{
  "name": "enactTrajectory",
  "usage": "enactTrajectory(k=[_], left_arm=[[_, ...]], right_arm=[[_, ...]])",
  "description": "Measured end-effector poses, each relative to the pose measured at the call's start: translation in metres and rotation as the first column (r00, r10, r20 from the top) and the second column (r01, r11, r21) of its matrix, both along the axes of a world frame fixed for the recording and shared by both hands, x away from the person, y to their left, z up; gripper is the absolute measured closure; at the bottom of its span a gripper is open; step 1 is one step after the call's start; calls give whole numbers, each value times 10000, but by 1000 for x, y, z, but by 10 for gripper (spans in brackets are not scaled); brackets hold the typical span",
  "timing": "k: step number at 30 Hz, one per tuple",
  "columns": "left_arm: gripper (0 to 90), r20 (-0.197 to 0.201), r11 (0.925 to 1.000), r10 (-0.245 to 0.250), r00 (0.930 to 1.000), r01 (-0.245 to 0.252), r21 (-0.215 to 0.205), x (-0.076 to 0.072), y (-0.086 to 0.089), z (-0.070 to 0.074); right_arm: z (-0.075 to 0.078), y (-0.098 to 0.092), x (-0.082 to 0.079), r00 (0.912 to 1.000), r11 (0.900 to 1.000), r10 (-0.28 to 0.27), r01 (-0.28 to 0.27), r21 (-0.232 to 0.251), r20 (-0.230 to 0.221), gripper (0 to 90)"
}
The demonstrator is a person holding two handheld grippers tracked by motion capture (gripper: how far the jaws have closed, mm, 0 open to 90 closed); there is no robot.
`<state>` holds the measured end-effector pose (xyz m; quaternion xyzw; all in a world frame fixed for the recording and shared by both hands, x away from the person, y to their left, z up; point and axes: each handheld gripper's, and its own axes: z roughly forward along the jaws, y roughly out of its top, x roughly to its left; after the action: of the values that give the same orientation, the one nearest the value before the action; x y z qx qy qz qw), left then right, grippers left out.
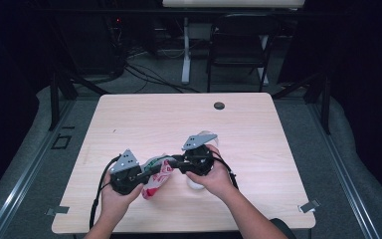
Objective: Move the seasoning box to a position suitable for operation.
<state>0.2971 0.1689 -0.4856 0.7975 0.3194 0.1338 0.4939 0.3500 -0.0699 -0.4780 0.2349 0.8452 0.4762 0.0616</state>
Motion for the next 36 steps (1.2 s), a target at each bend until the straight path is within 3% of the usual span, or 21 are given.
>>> enactTrajectory(k=[4, 7, 9, 10, 14, 21, 23, 28, 32, 35, 36], left_arm=[[792, -72, 10000, 90, 9999, -90, -21, 0, 1, -3], [647, -36, 9994, 332, 9994, -331, 67, -1, 2, -6], [616, 3, 9988, 482, 9988, -482, 42, -2, 2, -10], [538, -12, 9983, 576, 9983, -576, 54, -2, 3, -12], [435, 68, 9963, 834, 9965, -835, 221, -4, 5, -26], [369, -100, 9928, 948, 9954, -938, 739, -9, -1, -47], [359, 97, 9898, 963, 9953, -968, 1044, -9, -3, -51], [321, -13, 9862, 1430, 9897, -1424, 843, -10, -1, -58], [305, -639, 9867, 1576, 9854, -1544, 511, -6, 1, -68], [291, -641, 9834, 1720, 9830, -1676, 692, -6, 0, -72], [286, -491, 9775, 1844, 9816, -1779, 1134, -4, -2, -75]], right_arm=[[0, -1, 0, 10000, 10000, -19, 19, 24, -51, 842], [1, -1, 0, 10000, 10000, 13, -13, -61, -30, 849], [0, 0, -1, 10000, 10000, -13, 13, -51, -19, 854], [0, 0, -1, 10000, 10000, 0, 0, -55, -23, 855], [0, 0, 0, 10000, 10000, 27, -27, -35, -24, 857], [0, 1, 0, 10000, 10000, 35, -35, -17, -39, 848], [0, 3, 0, 10000, 10000, 64, -64, 9, -34, 846], [1, 4, 0, 9999, 9999, 137, -137, -1, -55, 844], [1, 5, -1, 9999, 9999, 119, -119, -19, -1, 841], [1, 5, -1, 9999, 9999, 143, -143, 4, -8, 839], [1, 5, -1, 9999, 9999, 156, -156, -12, 3, 835]])
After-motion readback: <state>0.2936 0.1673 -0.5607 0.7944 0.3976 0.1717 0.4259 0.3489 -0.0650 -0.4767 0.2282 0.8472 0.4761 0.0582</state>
